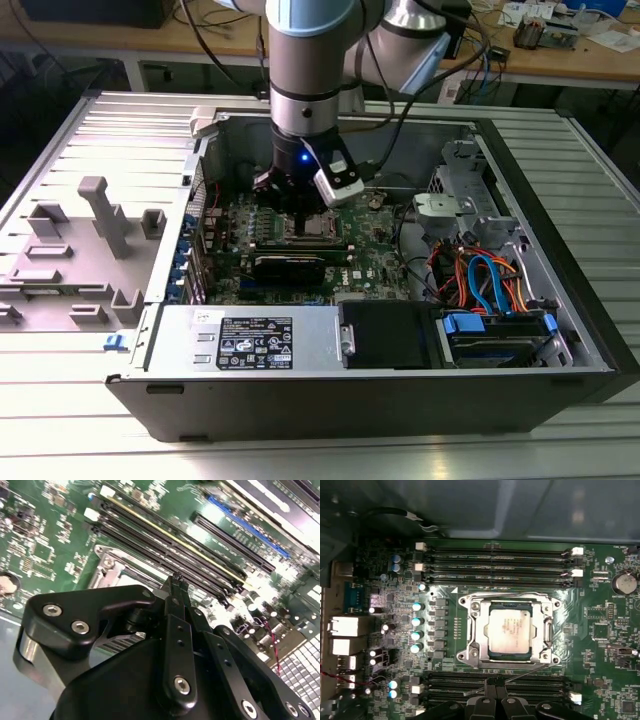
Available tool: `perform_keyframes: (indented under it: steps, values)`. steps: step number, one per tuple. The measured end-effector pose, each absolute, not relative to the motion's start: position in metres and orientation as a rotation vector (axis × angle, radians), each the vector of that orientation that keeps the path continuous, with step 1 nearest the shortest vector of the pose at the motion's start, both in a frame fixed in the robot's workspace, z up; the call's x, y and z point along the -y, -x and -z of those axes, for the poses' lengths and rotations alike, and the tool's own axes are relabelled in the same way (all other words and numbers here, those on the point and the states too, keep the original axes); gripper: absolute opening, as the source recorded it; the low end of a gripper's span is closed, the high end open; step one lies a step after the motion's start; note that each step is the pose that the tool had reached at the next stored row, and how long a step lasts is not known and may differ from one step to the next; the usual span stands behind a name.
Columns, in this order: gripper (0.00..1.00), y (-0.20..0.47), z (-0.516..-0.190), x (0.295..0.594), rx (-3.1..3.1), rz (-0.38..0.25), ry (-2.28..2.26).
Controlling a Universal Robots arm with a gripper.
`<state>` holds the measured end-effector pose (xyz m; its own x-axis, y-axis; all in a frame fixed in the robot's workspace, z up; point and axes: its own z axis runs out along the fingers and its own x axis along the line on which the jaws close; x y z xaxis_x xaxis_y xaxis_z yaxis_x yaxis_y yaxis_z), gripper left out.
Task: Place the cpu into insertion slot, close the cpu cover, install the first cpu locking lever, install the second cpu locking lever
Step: 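Install the second cpu locking lever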
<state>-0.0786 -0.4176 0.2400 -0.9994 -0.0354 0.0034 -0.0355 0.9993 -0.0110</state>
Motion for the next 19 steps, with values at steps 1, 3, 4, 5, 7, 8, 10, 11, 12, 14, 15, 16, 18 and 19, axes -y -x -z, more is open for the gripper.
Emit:
perform_keyframes:
  steps: [1,3,4,5,7,8,10,11,12,14,15,16,18,19]
  values:
    - [0.11,0.081,-0.24,0.418,3.138,-0.017,-0.057]
    - [0.11,0.085,-0.239,0.418,3.138,-0.017,-0.06]
    - [0.11,0.087,-0.238,0.418,3.138,-0.017,-0.062]
    - [0.11,0.09,-0.237,0.418,3.138,-0.017,-0.069]
    - [0.11,0.091,-0.234,0.418,3.138,-0.017,-0.076]
    - [0.11,0.092,-0.233,0.418,3.137,-0.017,-0.081]
    - [0.11,0.092,-0.232,0.418,3.137,-0.017,-0.089]
    - [0.11,0.092,-0.231,0.418,3.137,-0.016,-0.092]
    - [0.11,0.092,-0.231,0.418,3.137,-0.01,-0.093]
    - [0.11,0.092,-0.229,0.418,3.138,0.036,-0.099]
    - [0.11,0.093,-0.228,0.419,3.138,0.042,-0.1]
    - [0.11,0.093,-0.228,0.419,3.138,0.043,-0.101]
    - [0.11,0.094,-0.227,0.42,3.138,0.043,-0.102]
    - [0.11,0.095,-0.227,0.42,3.138,0.044,-0.103]
